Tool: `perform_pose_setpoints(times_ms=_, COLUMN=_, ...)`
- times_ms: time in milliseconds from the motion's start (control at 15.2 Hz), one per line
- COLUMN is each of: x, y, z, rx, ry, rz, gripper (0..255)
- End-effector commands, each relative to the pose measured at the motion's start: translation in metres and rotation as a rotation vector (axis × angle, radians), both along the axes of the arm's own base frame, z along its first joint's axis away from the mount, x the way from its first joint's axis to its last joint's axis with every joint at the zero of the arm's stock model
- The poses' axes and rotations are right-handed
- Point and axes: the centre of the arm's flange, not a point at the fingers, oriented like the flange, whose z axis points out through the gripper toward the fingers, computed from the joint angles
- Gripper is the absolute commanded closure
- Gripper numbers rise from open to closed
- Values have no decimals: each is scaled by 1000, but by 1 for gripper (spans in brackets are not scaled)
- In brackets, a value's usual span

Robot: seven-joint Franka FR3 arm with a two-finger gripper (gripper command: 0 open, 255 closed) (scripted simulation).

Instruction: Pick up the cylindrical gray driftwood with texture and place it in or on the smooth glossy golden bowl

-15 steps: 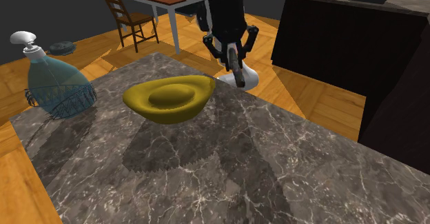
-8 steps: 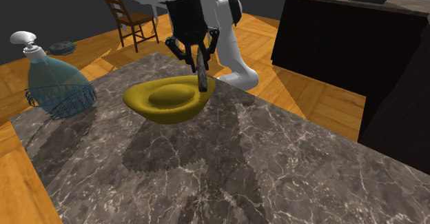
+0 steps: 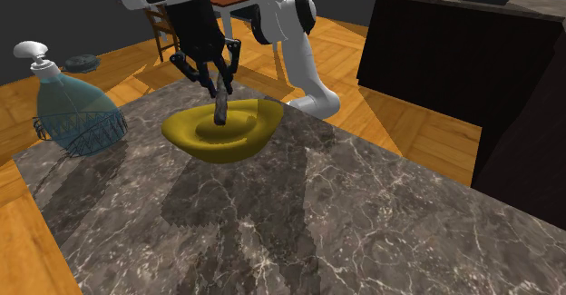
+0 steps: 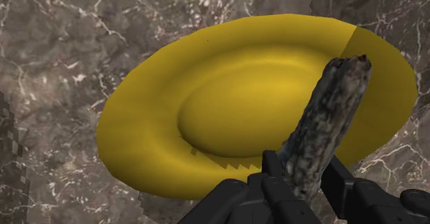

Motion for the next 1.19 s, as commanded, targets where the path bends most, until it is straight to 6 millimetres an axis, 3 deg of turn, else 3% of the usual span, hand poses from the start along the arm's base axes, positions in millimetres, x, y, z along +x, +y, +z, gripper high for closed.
perform_pose_setpoints(times_ms=0, x=-4, y=-3, z=-12, rx=0, ry=0, rz=1, gripper=255)
perform_pose_setpoints(times_ms=594, x=-4, y=-3, z=-58, rx=0, ry=0, rz=1, gripper=255)
perform_pose_setpoints(times_ms=1056, x=-4, y=-3, z=-58, rx=0, ry=0, rz=1, gripper=255)
perform_pose_setpoints(times_ms=1122, x=-4, y=-2, z=-58, rx=0, ry=0, rz=1, gripper=0)
